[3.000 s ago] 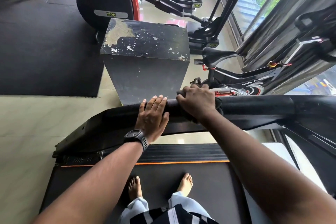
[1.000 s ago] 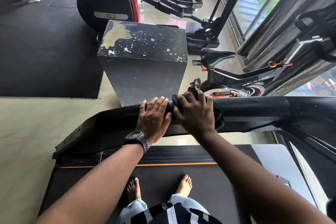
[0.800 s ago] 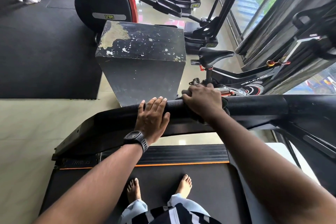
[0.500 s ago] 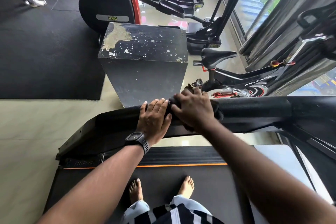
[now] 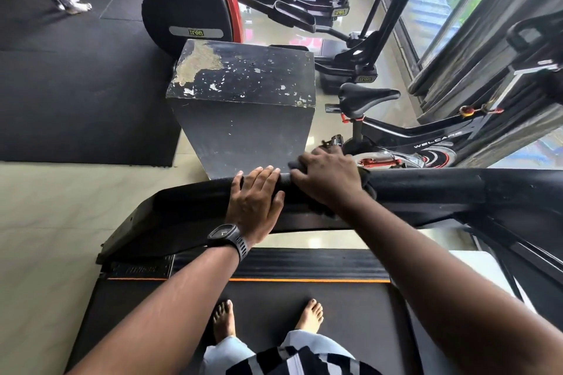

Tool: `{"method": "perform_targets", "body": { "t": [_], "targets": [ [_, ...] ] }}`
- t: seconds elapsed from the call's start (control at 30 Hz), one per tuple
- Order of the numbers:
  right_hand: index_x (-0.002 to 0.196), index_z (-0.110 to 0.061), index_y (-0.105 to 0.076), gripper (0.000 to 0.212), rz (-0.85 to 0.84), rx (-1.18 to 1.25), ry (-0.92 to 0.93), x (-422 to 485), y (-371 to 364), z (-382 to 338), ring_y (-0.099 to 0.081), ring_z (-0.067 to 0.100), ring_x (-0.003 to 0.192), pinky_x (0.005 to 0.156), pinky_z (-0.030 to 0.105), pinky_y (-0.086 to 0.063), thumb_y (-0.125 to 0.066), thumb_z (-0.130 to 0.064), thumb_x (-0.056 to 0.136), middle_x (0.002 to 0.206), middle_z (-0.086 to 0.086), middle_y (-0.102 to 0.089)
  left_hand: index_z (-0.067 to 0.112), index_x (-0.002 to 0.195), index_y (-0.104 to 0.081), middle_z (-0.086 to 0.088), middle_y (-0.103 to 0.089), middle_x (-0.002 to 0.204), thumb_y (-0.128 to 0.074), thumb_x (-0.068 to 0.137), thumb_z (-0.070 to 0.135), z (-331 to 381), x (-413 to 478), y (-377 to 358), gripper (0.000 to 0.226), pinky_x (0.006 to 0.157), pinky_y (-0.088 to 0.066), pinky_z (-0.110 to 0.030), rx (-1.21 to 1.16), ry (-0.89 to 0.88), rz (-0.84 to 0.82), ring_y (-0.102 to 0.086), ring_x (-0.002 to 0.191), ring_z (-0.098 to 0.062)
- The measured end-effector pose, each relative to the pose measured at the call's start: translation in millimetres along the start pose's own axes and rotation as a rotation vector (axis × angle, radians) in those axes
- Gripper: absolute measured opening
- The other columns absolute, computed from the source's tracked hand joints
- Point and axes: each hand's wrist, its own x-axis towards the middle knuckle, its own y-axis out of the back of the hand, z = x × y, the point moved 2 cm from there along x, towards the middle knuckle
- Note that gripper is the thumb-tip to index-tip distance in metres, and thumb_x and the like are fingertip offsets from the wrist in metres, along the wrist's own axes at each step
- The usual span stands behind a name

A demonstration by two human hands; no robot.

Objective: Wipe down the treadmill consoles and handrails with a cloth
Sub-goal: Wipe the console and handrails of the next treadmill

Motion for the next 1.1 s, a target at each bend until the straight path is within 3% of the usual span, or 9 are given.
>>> {"method": "perform_targets", "body": {
  "t": [0.13, 0.23, 0.37, 0.47, 0.6, 0.73, 0.83, 1.0, 1.1],
  "targets": [
    [0.120, -0.022, -0.064, 0.049, 0.143, -0.047, -0.221, -26.2, -6.1, 4.7, -0.052, 0.037, 0.116, 0.088, 0.048, -0.042, -0.045, -0.057, 0.093, 0.121, 0.006, -0.065, 0.017, 0.137, -0.058, -0.002, -0.058, 0.141, -0.041, 0.098, 0.038, 1.4, -3.0, -3.6, 0.047, 0.111, -0.035, -0.052, 0.024, 0.018, 0.020, -0.053, 0.132, -0.023],
    [0.129, -0.022, -0.061, 0.050, 0.237, -0.091, -0.126, -51.5, -23.8, -15.4, -0.047, 0.040, 0.122, 0.096, 0.053, -0.038, -0.049, -0.054, 0.092, 0.127, 0.006, -0.061, 0.019, 0.139, -0.056, -0.001, -0.056, 0.144, -0.041, 0.099, 0.038, 1.3, -4.9, -5.5, 0.047, 0.113, -0.033, -0.050, 0.049, 0.034, 0.028, -0.050, 0.134, -0.022],
    [0.115, -0.026, -0.067, 0.046, 0.174, -0.105, 0.079, -23.1, -10.8, -13.8, -0.055, 0.034, 0.110, 0.086, 0.044, -0.041, -0.043, -0.058, 0.094, 0.115, 0.003, -0.068, 0.019, 0.140, -0.055, -0.001, -0.055, 0.145, -0.041, 0.099, 0.038, -0.7, -3.7, -5.4, 0.048, 0.111, -0.035, -0.050, 0.060, -0.005, 0.020, -0.050, 0.134, -0.023],
    [0.115, -0.026, -0.067, 0.048, 0.020, 0.007, -0.051, -1.5, -0.3, -0.6, -0.054, 0.032, 0.112, 0.084, 0.043, -0.041, -0.039, -0.059, 0.094, 0.119, 0.004, -0.067, 0.019, 0.141, -0.054, -0.001, -0.055, 0.145, -0.041, 0.099, 0.039, -1.8, -2.8, -3.7, 0.048, 0.112, -0.035, -0.050, 0.065, -0.005, 0.003, -0.050, 0.134, -0.023],
    [0.127, -0.021, -0.060, 0.050, 0.159, -0.079, -0.222, -39.2, -13.9, -10.6, -0.048, 0.039, 0.119, 0.090, 0.053, -0.041, -0.045, -0.055, 0.095, 0.127, 0.006, -0.061, 0.019, 0.141, -0.055, -0.002, -0.056, 0.144, -0.041, 0.099, 0.040, -2.3, -3.0, -3.0, 0.049, 0.111, -0.037, -0.049, 0.067, -0.027, 0.002, -0.052, 0.133, -0.024],
    [0.130, -0.025, -0.061, 0.051, 0.206, -0.159, -0.055, -47.4, -20.5, -14.7, -0.048, 0.039, 0.120, 0.089, 0.051, -0.040, -0.039, -0.056, 0.096, 0.127, 0.003, -0.062, 0.019, 0.139, -0.056, -0.002, -0.057, 0.143, -0.041, 0.098, 0.040, -1.4, -2.5, -3.4, 0.049, 0.111, -0.036, -0.049, 0.072, -0.015, 0.010, -0.053, 0.131, -0.024],
    [0.118, -0.029, -0.067, 0.054, 0.086, -0.115, 0.014, -14.7, -3.1, -3.7, -0.053, 0.033, 0.113, 0.081, 0.043, -0.043, -0.032, -0.062, 0.093, 0.117, 0.001, -0.068, 0.018, 0.139, -0.056, -0.002, -0.057, 0.143, -0.040, 0.099, 0.041, -2.2, -1.7, -4.2, 0.049, 0.111, -0.037, -0.049, 0.079, -0.029, 0.008, -0.054, 0.131, -0.025],
    [0.119, -0.023, -0.065, 0.049, 0.109, -0.043, -0.285, -16.8, -8.3, -2.1, -0.050, 0.037, 0.118, 0.089, 0.050, -0.042, -0.042, -0.057, 0.093, 0.123, 0.005, -0.065, 0.018, 0.140, -0.055, -0.003, -0.057, 0.143, -0.040, 0.100, 0.041, -2.9, -2.6, -4.8, 0.049, 0.111, -0.036, -0.049, 0.094, -0.027, 0.002, -0.053, 0.131, -0.025],
    [0.133, -0.025, -0.057, 0.050, 0.228, -0.084, -0.251, -52.4, -25.9, -20.0, -0.042, 0.039, 0.130, 0.097, 0.055, -0.037, -0.042, -0.054, 0.094, 0.136, 0.002, -0.057, 0.019, 0.140, -0.055, -0.002, -0.056, 0.144, -0.040, 0.100, 0.041, -3.4, -2.5, -5.7, 0.049, 0.111, -0.036, -0.049, 0.095, -0.034, 0.014, -0.052, 0.131, -0.025]
  ]
}}
